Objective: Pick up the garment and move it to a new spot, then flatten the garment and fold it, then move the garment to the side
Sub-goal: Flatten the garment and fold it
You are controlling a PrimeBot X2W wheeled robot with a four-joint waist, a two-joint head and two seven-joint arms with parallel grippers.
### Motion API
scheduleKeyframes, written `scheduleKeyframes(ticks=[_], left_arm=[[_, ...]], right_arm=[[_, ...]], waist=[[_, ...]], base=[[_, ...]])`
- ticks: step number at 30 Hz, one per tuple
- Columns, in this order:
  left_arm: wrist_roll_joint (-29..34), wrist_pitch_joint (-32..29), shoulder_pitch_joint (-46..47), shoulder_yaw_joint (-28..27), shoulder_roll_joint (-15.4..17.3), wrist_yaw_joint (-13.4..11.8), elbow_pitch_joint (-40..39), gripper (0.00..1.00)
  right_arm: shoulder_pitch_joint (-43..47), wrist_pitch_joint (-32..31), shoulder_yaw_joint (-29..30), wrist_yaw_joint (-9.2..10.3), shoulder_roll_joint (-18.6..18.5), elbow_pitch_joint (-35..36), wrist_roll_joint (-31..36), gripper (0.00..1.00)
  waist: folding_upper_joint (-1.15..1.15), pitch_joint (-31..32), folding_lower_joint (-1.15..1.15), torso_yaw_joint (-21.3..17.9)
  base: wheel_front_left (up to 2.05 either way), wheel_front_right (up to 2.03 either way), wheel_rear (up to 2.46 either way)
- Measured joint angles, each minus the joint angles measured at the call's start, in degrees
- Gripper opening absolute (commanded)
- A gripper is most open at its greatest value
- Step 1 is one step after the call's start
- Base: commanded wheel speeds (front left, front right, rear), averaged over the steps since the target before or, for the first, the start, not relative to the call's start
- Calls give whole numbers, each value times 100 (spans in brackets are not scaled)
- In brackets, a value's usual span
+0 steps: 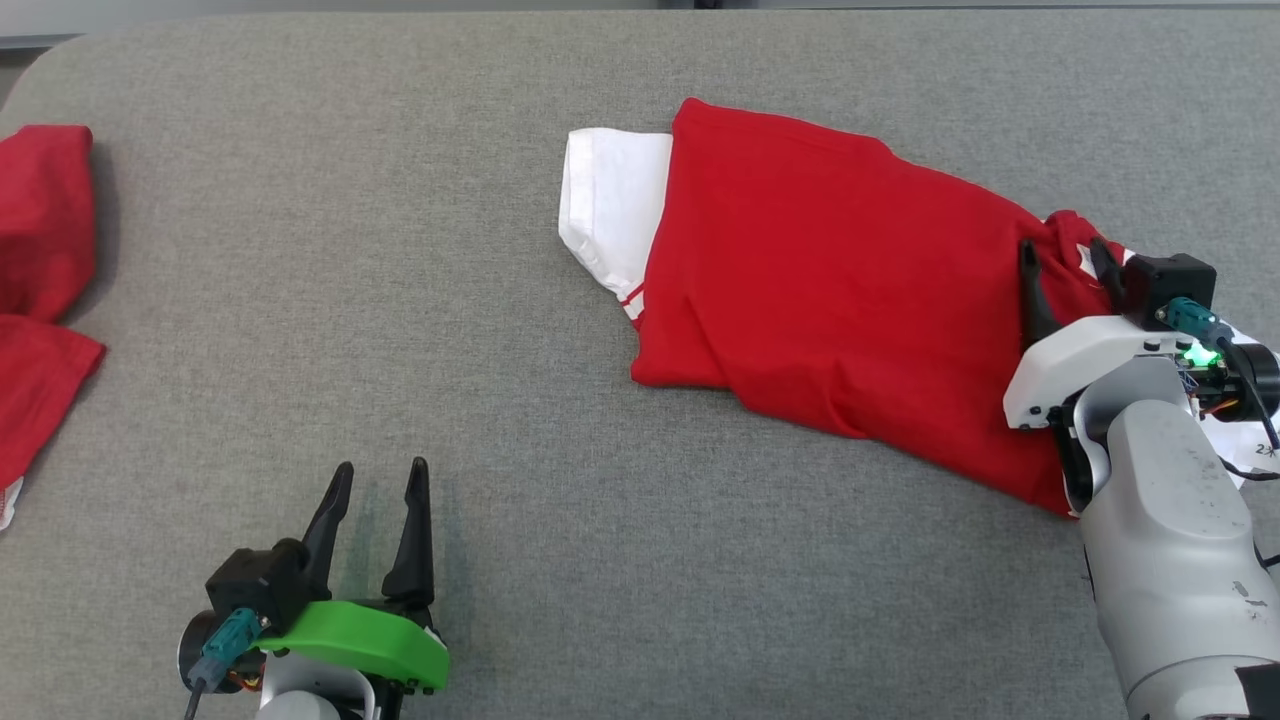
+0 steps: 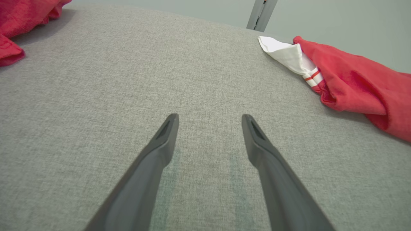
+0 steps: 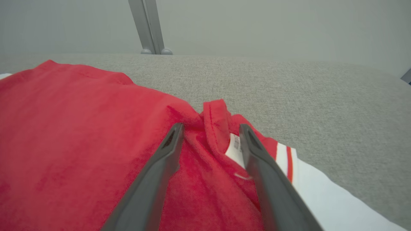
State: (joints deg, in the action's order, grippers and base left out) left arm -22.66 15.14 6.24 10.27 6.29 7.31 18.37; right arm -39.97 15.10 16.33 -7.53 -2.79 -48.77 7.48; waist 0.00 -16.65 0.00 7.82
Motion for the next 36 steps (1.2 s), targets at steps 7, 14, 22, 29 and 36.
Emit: scheduleKeyframes(ticks=[7, 14, 22, 29, 36], left_arm=[[1, 0, 3, 29, -8, 0, 52, 100], [63, 0, -34, -45, -33, 0, 80, 100], [166, 0, -143, -69, -135, 0, 132, 100], [223, 0, -274, -78, -197, 0, 233, 100], [286, 0, -306, -266, -208, 0, 232, 100]], right_arm=[[-109, 0, -137, 0, 2, 46, -99, 0], [-41, 1, -1948, 0, -10, 1451, -1256, 0], [677, 0, -5337, 0, 3, 2393, -2345, 0], [890, 0, -6885, -1, 12, 2100, -3304, 100], [1026, 0, -5636, 0, 8, 2103, -3177, 100]], waist=[[0, 130, 0, 55], [0, 375, 0, 29], [0, 759, 0, -77], [0, 1029, 0, -144], [0, 1076, 0, -320]], base=[[0, 0, 0], [0, 0, 0], [0, 0, 0], [0, 0, 0], [0, 0, 0]])
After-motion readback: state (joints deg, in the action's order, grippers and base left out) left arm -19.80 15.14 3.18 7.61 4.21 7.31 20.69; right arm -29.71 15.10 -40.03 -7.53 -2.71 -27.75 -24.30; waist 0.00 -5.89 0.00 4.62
